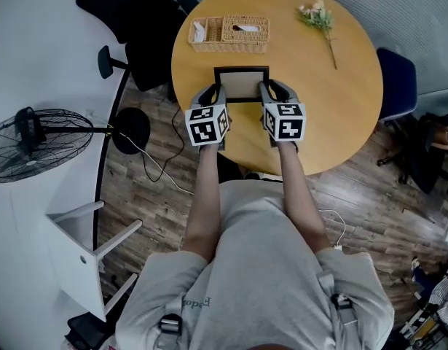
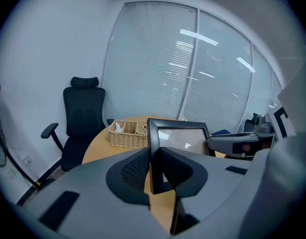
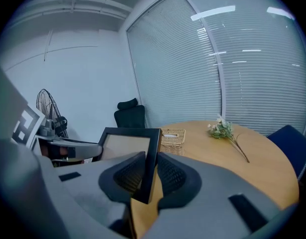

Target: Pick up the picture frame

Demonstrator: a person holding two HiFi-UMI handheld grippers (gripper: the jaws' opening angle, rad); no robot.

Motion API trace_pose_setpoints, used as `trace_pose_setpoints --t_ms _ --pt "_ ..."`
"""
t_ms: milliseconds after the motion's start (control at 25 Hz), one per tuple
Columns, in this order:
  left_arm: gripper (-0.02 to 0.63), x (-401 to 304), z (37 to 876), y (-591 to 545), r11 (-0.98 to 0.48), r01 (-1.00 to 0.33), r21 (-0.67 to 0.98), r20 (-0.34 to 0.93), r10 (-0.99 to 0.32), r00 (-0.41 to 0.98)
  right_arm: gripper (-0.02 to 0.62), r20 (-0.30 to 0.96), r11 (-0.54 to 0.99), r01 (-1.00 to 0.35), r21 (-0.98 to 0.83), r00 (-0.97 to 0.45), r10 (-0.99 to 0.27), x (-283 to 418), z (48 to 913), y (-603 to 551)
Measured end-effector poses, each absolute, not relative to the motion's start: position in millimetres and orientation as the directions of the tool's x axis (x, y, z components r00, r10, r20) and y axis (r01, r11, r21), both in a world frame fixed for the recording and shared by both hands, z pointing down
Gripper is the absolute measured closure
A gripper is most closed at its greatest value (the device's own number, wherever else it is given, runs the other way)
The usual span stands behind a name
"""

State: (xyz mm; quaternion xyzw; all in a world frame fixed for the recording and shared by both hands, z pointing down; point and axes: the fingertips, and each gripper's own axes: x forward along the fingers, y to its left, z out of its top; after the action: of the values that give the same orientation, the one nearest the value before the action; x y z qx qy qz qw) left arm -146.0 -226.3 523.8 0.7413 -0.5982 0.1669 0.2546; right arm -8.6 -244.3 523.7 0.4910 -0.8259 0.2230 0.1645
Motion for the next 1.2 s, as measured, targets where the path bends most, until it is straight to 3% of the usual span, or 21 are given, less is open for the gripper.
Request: trace_pose_setpoints --t_ms 1200 --pt "0.517 -148.4 404.4 -263.6 -0.247 -0.965 0.086 0.335 -0.905 0.262 0.515 0.272 0.418 -0.896 -0.152 -0.444 -0.853 -11.1 410.0 -284.2"
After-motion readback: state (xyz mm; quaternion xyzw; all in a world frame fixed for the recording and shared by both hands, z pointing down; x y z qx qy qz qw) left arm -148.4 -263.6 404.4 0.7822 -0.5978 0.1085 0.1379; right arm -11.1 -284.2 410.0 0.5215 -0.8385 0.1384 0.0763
